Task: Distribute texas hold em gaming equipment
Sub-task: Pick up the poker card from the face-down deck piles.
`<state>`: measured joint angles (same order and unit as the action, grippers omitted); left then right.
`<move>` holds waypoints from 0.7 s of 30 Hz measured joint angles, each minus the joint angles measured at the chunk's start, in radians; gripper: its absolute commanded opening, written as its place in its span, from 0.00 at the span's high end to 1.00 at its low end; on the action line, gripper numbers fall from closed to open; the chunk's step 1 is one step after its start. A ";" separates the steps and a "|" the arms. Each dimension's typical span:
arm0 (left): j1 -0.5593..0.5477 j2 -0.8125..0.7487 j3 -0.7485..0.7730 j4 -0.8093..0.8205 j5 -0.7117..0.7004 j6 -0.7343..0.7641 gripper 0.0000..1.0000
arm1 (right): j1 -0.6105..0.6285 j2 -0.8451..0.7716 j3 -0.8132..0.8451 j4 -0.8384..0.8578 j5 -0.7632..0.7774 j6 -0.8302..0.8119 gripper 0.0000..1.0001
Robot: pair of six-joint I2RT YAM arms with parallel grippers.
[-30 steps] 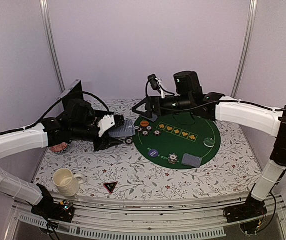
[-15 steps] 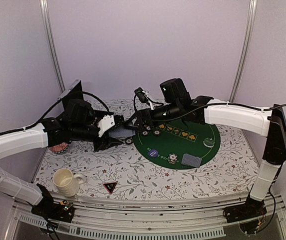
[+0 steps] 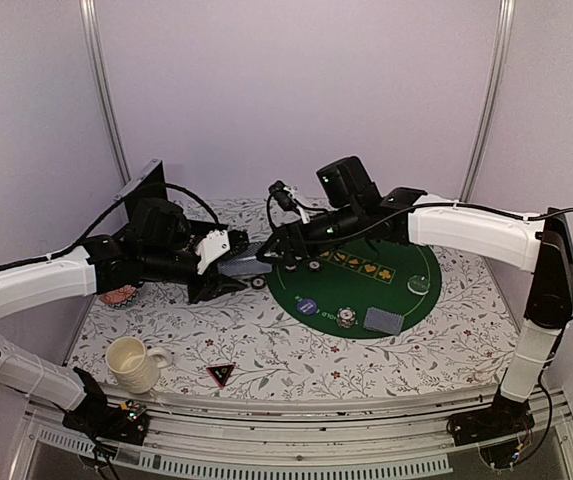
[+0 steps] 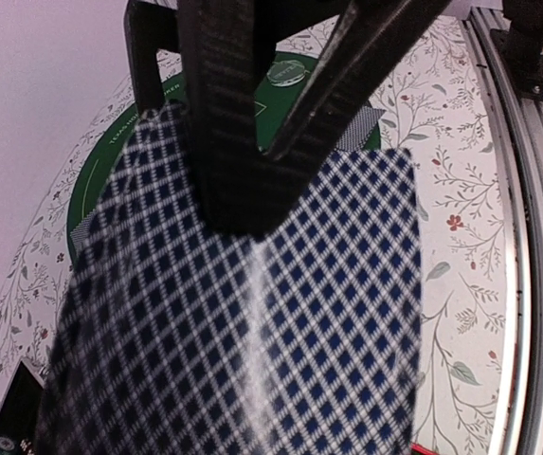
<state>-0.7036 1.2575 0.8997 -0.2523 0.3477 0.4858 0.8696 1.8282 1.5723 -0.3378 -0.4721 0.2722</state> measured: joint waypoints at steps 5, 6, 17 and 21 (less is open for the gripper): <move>0.000 0.000 0.000 0.001 0.000 -0.003 0.61 | 0.000 0.000 0.044 -0.042 0.005 -0.021 0.55; 0.000 0.000 0.000 0.001 0.000 -0.004 0.61 | 0.000 0.000 0.048 -0.046 0.005 -0.023 0.57; 0.002 0.003 0.000 0.006 0.003 -0.032 0.61 | 0.000 0.000 0.092 -0.097 -0.034 -0.020 0.92; 0.008 0.016 0.001 0.008 0.018 -0.053 0.61 | 0.000 0.000 0.116 -0.126 -0.040 -0.013 0.87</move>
<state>-0.6956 1.2732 0.9005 -0.2447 0.3660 0.4328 0.8696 1.8282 1.6878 -0.4637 -0.5121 0.2596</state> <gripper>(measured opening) 0.388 0.094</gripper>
